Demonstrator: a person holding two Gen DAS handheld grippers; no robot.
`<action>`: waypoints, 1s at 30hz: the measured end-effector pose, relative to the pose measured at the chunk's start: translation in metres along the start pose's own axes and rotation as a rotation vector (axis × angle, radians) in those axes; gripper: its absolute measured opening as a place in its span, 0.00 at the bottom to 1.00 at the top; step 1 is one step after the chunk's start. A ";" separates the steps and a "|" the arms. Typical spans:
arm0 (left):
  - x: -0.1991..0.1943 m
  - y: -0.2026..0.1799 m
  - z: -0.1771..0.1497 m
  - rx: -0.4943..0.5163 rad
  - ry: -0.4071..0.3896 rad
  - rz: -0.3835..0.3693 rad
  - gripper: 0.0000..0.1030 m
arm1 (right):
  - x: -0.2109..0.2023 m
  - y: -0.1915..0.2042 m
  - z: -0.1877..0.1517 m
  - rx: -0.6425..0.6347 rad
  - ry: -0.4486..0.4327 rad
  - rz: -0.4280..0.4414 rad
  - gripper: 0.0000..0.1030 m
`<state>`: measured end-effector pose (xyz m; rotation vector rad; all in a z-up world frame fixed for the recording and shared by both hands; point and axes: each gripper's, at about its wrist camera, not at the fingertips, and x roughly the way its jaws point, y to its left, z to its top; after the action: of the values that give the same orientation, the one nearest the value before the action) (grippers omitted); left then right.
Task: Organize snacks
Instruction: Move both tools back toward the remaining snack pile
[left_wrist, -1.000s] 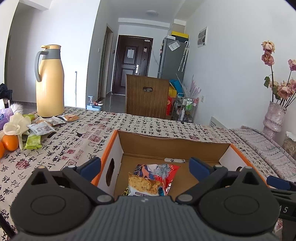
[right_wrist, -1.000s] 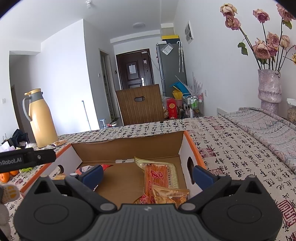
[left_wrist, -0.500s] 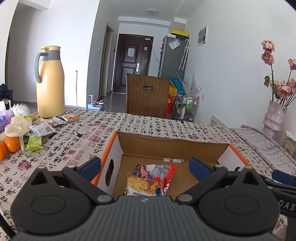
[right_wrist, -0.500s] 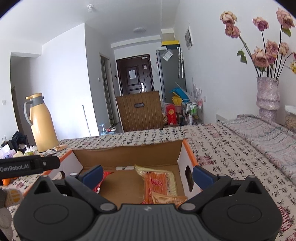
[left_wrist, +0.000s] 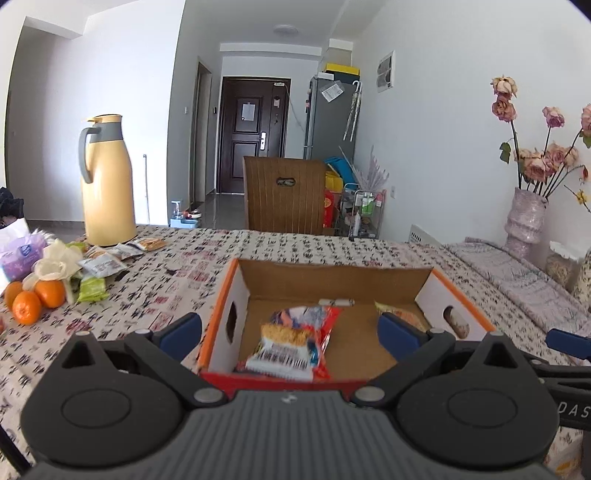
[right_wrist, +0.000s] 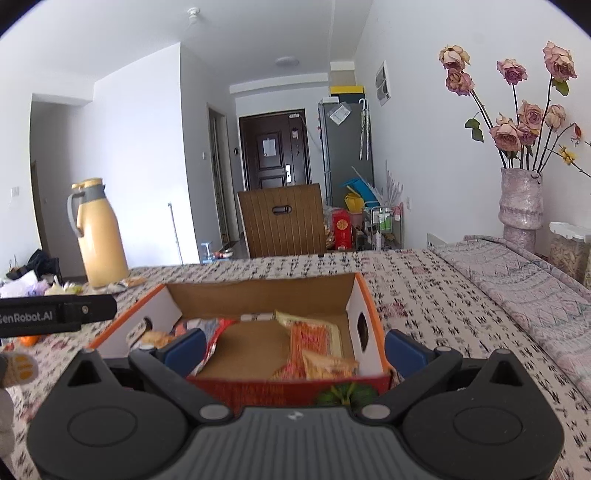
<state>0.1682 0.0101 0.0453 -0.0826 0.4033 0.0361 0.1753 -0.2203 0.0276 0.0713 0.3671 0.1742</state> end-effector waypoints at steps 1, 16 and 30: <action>-0.004 0.002 -0.003 -0.002 0.004 0.001 1.00 | -0.004 0.000 -0.003 -0.002 0.006 0.001 1.00; -0.045 0.023 -0.064 -0.009 0.125 -0.004 1.00 | -0.050 0.010 -0.059 -0.045 0.126 0.029 1.00; -0.055 0.031 -0.073 -0.042 0.116 -0.001 1.00 | -0.052 0.016 -0.072 -0.026 0.177 0.048 1.00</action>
<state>0.0877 0.0330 -0.0027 -0.1264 0.5186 0.0391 0.0986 -0.2110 -0.0189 0.0389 0.5393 0.2332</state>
